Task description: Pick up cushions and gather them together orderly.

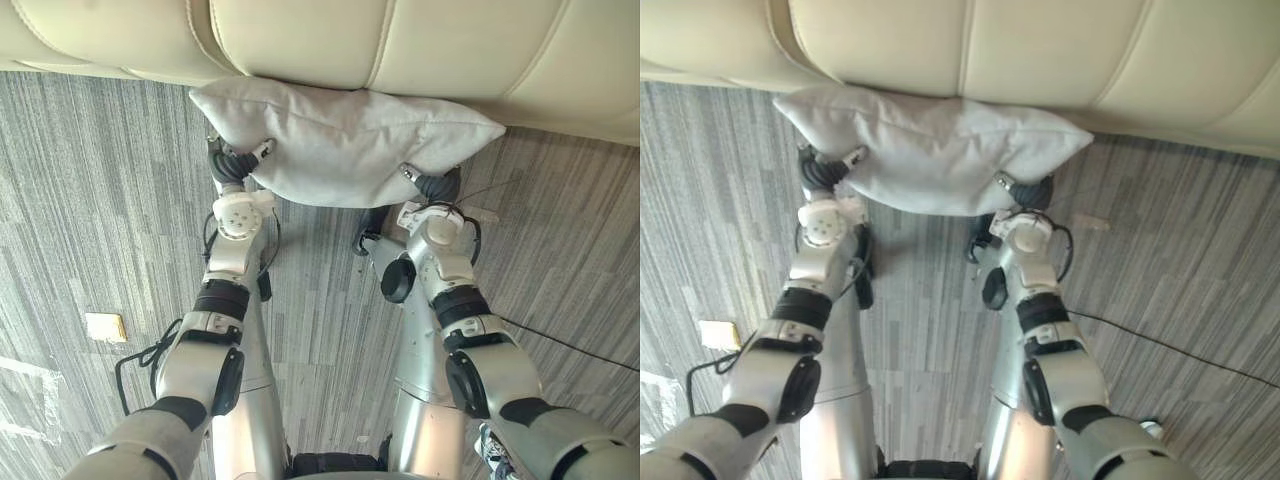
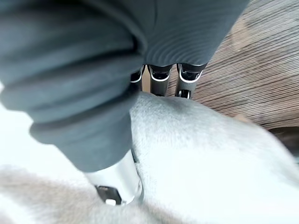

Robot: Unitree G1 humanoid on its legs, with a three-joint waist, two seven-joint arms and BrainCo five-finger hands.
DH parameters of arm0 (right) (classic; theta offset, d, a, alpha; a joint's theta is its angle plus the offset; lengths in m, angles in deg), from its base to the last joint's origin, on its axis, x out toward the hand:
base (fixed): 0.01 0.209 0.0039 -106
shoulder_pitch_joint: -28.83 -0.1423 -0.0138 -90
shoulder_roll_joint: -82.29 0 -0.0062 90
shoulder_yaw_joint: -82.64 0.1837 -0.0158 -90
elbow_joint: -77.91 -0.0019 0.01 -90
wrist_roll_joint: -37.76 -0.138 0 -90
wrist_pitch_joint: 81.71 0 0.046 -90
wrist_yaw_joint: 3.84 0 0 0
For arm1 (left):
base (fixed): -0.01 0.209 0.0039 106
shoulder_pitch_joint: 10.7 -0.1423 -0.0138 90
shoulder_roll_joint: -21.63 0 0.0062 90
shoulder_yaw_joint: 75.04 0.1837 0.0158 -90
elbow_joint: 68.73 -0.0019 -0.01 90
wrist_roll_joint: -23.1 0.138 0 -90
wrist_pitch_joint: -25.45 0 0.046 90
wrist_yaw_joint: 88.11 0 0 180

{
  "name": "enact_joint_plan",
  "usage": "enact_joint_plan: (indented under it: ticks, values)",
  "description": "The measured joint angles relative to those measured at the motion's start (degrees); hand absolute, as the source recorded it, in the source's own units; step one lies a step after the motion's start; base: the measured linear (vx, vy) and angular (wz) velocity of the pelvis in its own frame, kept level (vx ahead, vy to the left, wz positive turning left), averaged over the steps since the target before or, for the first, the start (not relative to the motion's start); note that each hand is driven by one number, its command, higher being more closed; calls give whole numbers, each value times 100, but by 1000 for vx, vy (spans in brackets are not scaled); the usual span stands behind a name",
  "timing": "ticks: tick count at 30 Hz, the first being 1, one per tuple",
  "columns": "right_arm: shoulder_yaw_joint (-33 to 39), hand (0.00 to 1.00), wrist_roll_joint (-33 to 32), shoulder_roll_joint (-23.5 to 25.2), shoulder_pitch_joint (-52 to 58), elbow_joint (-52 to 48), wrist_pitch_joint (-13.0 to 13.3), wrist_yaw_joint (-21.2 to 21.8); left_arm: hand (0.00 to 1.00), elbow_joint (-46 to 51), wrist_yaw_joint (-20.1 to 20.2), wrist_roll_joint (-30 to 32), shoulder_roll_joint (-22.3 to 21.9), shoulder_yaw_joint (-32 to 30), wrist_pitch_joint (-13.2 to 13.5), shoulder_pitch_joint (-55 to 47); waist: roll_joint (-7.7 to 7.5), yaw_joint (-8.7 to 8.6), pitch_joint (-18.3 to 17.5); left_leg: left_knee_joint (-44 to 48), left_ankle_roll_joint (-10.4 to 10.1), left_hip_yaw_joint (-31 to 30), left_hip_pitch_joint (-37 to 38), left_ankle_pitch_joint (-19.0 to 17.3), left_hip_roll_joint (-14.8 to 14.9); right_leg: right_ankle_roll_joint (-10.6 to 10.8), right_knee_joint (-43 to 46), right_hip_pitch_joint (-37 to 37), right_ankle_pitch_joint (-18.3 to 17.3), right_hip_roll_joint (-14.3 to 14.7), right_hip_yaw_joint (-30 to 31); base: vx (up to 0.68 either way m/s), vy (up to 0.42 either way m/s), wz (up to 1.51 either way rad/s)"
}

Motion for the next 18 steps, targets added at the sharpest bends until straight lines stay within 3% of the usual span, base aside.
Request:
enact_joint_plan:
  ticks: [5,10,12,14,16,18]
  values:
    - [-197,100,-2,43,656,-652,40,34,100,426,-16,-94,-115,275,28,-437,0,-14,-13,-353,-46,-89,675,112,-35,-148,-311,757,90,10,-134,-5,-10,10]
    - [-353,100,-113,93,1765,-1920,355,129,100,1329,-18,-111,-336,643,363,-1443,-1,35,-67,-1279,106,97,2028,271,-94,-75,-1105,2024,116,31,-153,-10,-4,6]
    - [-355,100,-111,160,2401,-2322,520,166,100,1619,4,-110,-389,868,418,-1907,3,18,-341,-1670,222,137,2459,351,-133,-10,-1429,2446,156,15,-210,61,15,9]
    - [-357,100,-96,218,3009,-2791,579,189,100,2089,60,-109,-514,1033,428,-2439,5,14,-405,-2012,147,201,3200,409,-140,-16,-1650,3133,165,4,-244,107,16,8]
    - [-366,100,78,251,3653,-3200,631,283,100,2463,126,-110,-620,1202,507,-3036,4,28,-867,-2335,150,244,3581,416,-162,-5,-1906,3498,151,3,-278,106,20,8]
    - [-421,100,287,248,4159,-3558,658,404,100,2797,242,-109,-621,1282,541,-3538,6,39,-1080,-2634,125,314,4101,474,-178,7,-2112,3976,144,-1,-308,166,22,7]
